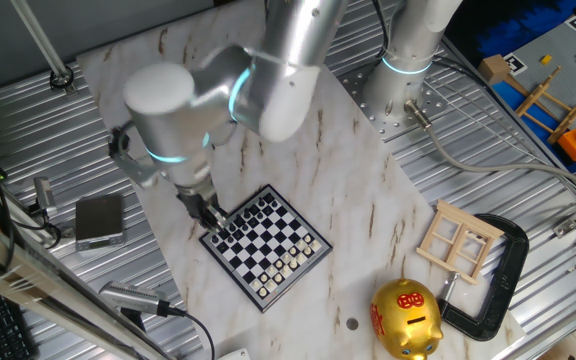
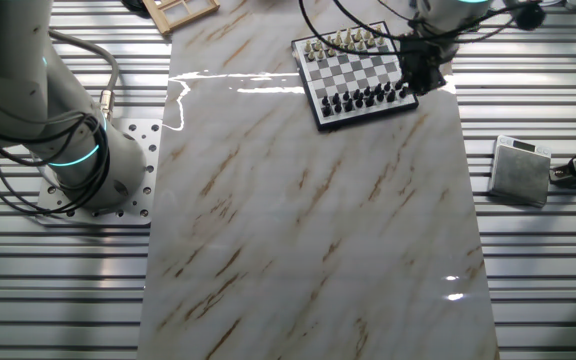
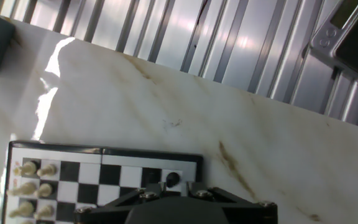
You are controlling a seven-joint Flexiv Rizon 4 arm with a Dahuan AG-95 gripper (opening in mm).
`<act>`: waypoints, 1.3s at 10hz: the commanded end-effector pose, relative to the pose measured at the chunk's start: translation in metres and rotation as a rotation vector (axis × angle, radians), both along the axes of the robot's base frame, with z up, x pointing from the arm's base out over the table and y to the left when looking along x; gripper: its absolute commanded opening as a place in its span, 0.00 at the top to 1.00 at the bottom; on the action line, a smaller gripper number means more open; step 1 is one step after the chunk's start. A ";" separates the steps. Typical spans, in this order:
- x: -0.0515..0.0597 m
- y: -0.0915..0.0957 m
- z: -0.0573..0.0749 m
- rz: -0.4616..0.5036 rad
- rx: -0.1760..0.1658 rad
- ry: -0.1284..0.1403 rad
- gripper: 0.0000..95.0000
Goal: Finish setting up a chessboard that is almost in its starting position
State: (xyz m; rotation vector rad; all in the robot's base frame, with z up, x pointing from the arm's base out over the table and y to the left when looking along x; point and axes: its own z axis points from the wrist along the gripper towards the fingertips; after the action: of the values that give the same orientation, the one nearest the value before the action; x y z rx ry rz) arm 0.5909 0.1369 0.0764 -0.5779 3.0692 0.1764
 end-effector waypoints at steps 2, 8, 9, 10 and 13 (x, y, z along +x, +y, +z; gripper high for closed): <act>-0.009 -0.026 0.010 0.039 -0.003 0.002 1.00; -0.009 -0.026 0.010 0.005 -0.008 0.019 1.00; -0.008 -0.029 0.011 0.024 -0.016 0.022 1.00; -0.009 -0.037 0.012 0.055 -0.031 0.023 1.00; -0.015 -0.083 0.006 0.137 -0.027 0.016 1.00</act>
State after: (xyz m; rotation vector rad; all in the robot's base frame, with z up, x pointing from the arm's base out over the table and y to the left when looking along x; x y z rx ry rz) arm 0.5784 0.0670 0.0845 -0.7327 3.0699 0.1357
